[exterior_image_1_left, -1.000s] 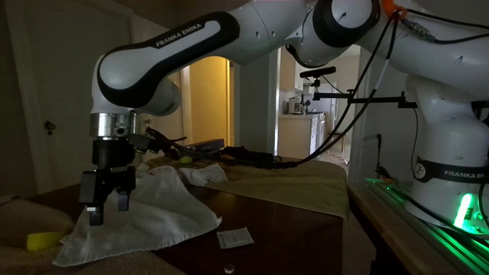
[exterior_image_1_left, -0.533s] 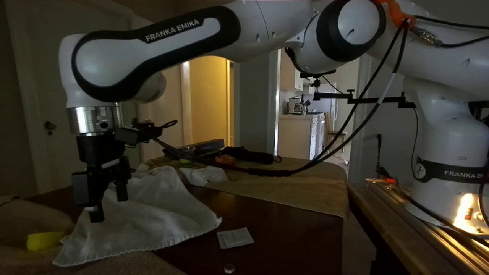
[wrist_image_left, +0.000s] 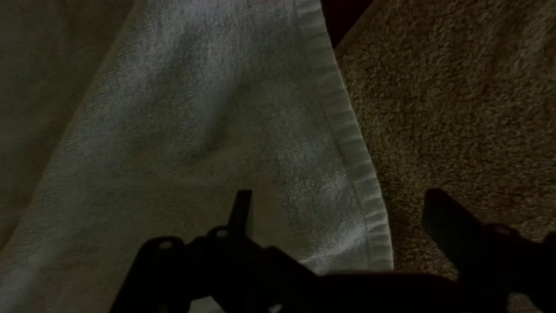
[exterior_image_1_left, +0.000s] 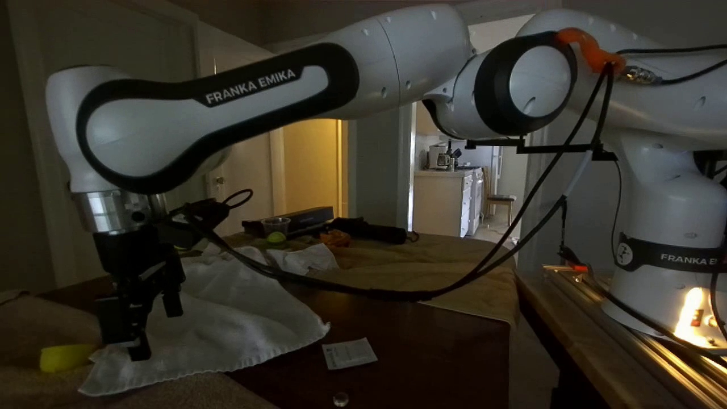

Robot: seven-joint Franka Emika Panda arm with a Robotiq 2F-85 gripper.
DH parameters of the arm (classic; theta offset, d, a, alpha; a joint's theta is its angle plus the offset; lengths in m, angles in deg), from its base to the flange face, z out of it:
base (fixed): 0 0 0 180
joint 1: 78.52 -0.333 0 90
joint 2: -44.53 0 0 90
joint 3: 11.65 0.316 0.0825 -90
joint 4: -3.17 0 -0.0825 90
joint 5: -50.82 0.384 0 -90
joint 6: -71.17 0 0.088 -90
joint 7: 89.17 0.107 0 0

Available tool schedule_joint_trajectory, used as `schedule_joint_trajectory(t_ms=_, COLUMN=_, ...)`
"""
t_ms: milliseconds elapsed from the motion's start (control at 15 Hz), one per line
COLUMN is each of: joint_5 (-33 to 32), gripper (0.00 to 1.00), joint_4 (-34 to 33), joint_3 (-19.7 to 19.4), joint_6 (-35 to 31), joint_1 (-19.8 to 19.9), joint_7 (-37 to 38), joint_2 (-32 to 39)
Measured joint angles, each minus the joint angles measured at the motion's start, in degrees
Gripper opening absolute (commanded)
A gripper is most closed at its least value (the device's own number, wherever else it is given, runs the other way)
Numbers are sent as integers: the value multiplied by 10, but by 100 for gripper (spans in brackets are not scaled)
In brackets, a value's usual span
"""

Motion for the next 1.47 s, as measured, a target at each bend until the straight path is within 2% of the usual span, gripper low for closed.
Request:
schedule_joint_trajectory(t_ms=400, joint_5=-10, gripper=100, joint_4=-47, joint_3=-1, joint_6=-9, joint_1=-1, joint_7=-64, joint_2=43)
schedule_joint_trajectory(t_ms=933, joint_5=-12, gripper=100, joint_4=-57, joint_3=-6, joint_6=-26, joint_1=-16, joint_7=-173, joint_2=54)
schedule_joint_trajectory(t_ms=1200, joint_5=-59, gripper=100, joint_4=-89, joint_3=-15, joint_6=-23, joint_1=-31, joint_7=-181, joint_2=75)
schedule_joint_trajectory(t_ms=1467, joint_5=-66, gripper=100, joint_4=-108, joint_3=-15, joint_6=-22, joint_1=-36, joint_7=-184, joint_2=86)
